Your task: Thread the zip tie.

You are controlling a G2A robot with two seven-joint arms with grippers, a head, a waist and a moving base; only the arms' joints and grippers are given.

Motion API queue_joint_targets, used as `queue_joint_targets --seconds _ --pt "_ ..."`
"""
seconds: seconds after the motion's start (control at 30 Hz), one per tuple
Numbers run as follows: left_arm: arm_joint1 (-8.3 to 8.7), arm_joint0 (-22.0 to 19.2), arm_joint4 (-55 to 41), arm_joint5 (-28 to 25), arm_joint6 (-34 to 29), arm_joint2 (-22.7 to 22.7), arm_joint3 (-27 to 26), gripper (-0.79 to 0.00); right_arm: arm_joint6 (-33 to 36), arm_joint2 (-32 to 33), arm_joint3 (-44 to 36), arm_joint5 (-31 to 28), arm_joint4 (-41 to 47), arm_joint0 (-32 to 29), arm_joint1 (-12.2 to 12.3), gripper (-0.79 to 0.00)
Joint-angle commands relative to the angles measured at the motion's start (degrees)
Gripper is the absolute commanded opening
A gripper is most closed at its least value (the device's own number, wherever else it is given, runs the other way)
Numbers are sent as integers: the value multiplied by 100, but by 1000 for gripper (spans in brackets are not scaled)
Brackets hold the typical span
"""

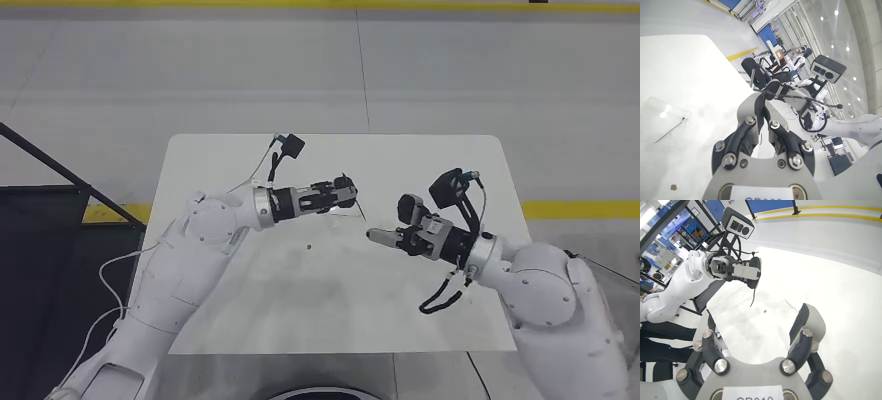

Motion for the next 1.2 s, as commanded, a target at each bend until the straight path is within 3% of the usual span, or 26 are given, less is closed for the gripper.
queue_joint_targets --seconds 0.0,0.07,0.13,0.33,0.5,0.8,1.17 --pt "6 36 11 -42 61 -16 -33 -785 -2 -148 205 152 280 143 -25 0" --pt "14 70 34 -112 77 -27 -60 -785 -14 -268 383 279 497 276 -48 0" --pt "22 94 89 -131 110 -37 -87 -785 30 -377 507 381 600 403 -64 -157" --pt "35 135 88 -209 128 -30 -147 -785 87 -596 725 557 783 660 -96 -351" --pt "42 131 69 -211 116 -14 -145 -785 78 -697 827 559 864 767 -110 -456" --pt "53 102 47 -197 121 -1 -110 -785 -14 -732 911 586 924 817 -111 -782" --pt "67 74 16 -276 91 25 -72 -785 0 -710 972 481 1099 835 -99 -785"
